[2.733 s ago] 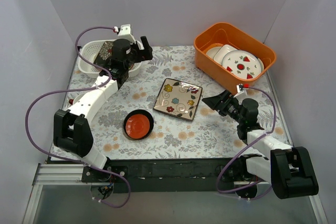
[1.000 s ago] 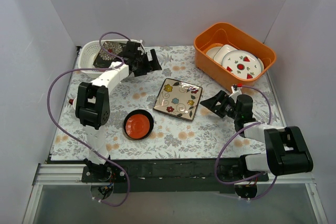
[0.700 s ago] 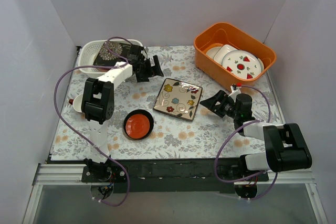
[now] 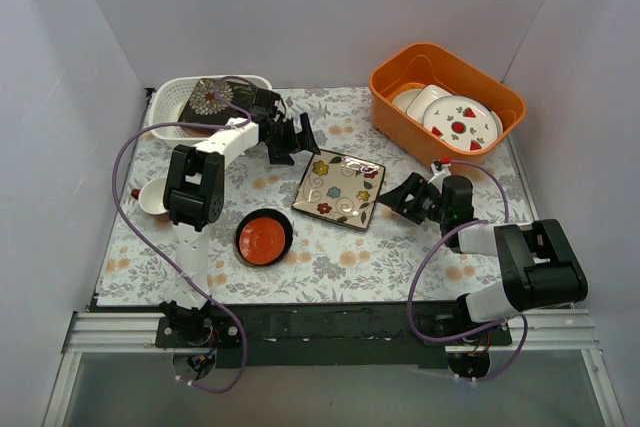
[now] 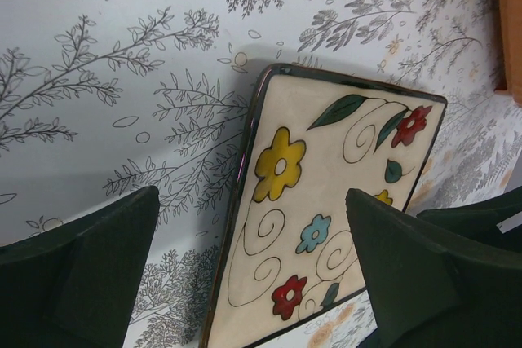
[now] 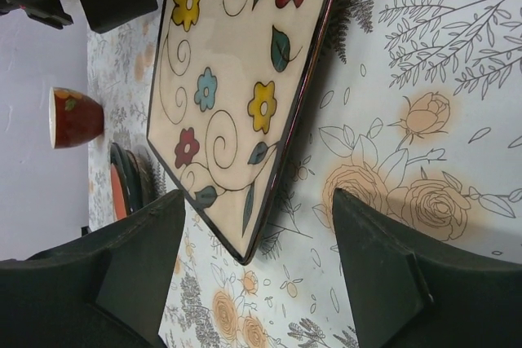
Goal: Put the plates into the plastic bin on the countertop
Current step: Pick up the plate from the corner of the board.
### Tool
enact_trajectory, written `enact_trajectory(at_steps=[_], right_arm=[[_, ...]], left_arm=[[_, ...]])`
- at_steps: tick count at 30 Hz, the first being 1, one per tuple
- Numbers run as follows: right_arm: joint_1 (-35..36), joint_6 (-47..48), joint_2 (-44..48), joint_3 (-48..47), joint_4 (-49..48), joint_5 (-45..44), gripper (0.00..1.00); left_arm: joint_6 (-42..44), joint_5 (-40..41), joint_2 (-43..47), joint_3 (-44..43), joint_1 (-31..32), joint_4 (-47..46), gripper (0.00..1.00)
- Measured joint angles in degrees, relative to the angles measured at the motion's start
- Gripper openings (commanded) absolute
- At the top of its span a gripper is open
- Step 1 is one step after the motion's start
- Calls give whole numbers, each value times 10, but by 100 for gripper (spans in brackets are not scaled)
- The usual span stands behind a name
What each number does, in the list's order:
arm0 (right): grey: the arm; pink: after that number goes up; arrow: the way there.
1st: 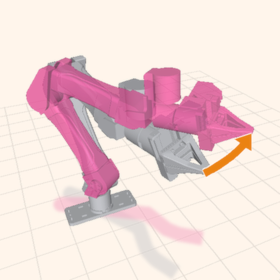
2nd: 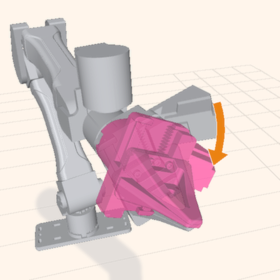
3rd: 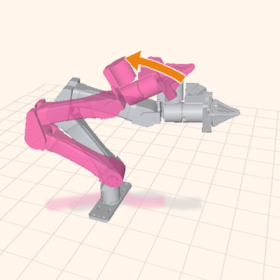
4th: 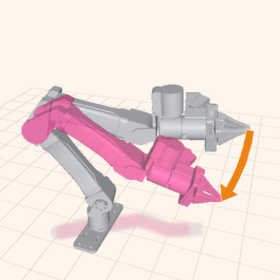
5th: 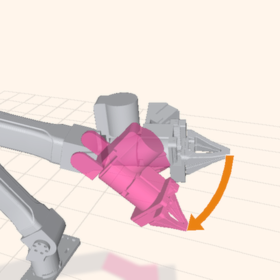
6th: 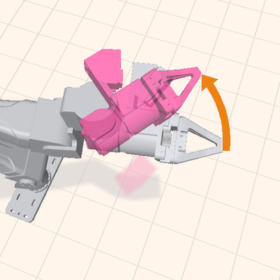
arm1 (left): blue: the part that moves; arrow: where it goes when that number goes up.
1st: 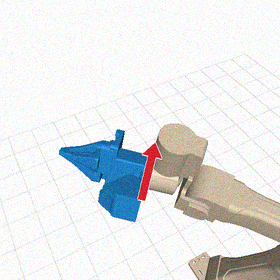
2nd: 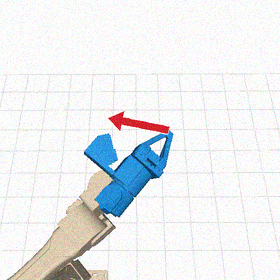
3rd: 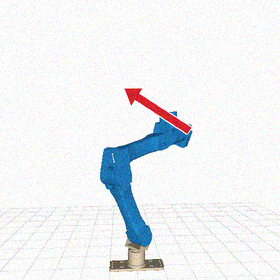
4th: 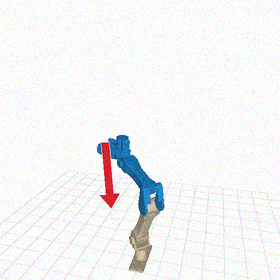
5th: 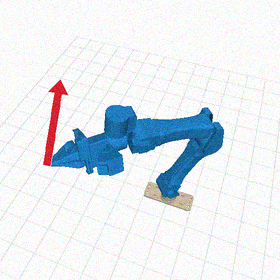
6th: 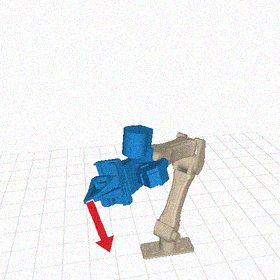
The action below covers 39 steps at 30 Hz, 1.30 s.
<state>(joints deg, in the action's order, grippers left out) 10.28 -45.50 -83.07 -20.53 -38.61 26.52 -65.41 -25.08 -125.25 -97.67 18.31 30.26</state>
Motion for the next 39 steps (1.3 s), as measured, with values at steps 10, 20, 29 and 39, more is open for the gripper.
enact_trajectory(at_steps=[10, 20, 29, 39], right_arm=[[15, 9, -32, -19, 12, -11, 77], [19, 7, -55, -30, 11, -11, 76], [21, 2, -83, -39, -10, -5, 67], [22, -3, -90, -40, -16, -2, 60]], left_arm=[[5, 2, -10, -7, 18, 21, 98], [3, -2, -24, -16, 32, 23, 98], [2, -19, -30, -22, 47, 18, 98], [2, -57, -34, -18, 52, -3, 98]])
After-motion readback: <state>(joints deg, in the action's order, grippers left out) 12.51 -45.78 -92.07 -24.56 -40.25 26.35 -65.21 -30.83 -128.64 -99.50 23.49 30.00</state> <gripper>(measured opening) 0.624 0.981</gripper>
